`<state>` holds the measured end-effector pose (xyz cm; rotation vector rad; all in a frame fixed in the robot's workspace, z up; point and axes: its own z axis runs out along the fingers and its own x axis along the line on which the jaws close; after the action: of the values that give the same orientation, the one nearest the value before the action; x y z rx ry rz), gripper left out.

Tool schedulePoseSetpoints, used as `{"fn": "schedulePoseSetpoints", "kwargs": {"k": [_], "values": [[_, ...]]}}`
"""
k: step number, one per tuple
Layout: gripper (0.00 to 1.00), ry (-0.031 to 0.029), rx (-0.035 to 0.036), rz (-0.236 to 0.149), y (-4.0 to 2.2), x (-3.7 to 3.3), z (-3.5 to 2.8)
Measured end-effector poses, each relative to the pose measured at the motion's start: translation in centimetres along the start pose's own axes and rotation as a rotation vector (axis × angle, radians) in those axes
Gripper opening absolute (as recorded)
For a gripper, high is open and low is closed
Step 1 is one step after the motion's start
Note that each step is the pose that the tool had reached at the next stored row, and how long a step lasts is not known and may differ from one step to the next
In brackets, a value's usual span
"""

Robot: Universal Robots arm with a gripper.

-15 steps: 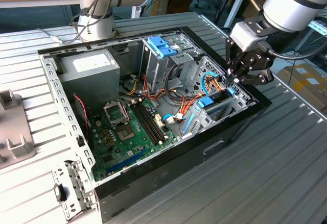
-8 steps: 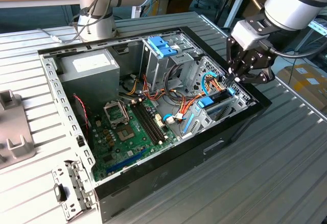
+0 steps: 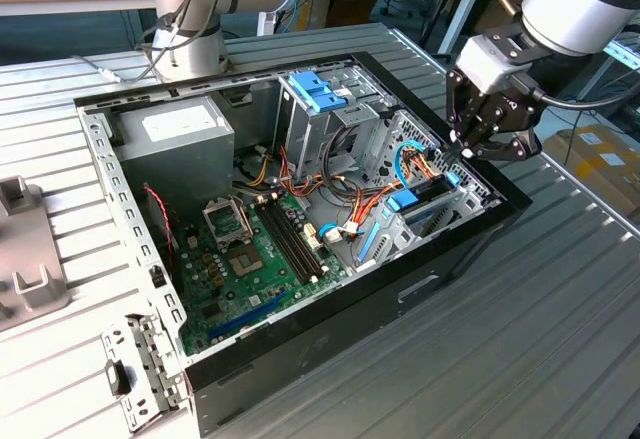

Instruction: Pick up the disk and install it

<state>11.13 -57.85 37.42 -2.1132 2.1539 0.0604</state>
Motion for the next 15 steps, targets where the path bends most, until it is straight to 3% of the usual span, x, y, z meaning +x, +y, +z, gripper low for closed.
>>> {"fn": "schedulePoseSetpoints", "kwargs": {"k": [9,15], "values": [[0.11,0.0000,0.0000,0.000,-0.03,0.02,0.11],[0.11,0.0001,0.0000,0.000,0.17,0.18,1.43]]}}
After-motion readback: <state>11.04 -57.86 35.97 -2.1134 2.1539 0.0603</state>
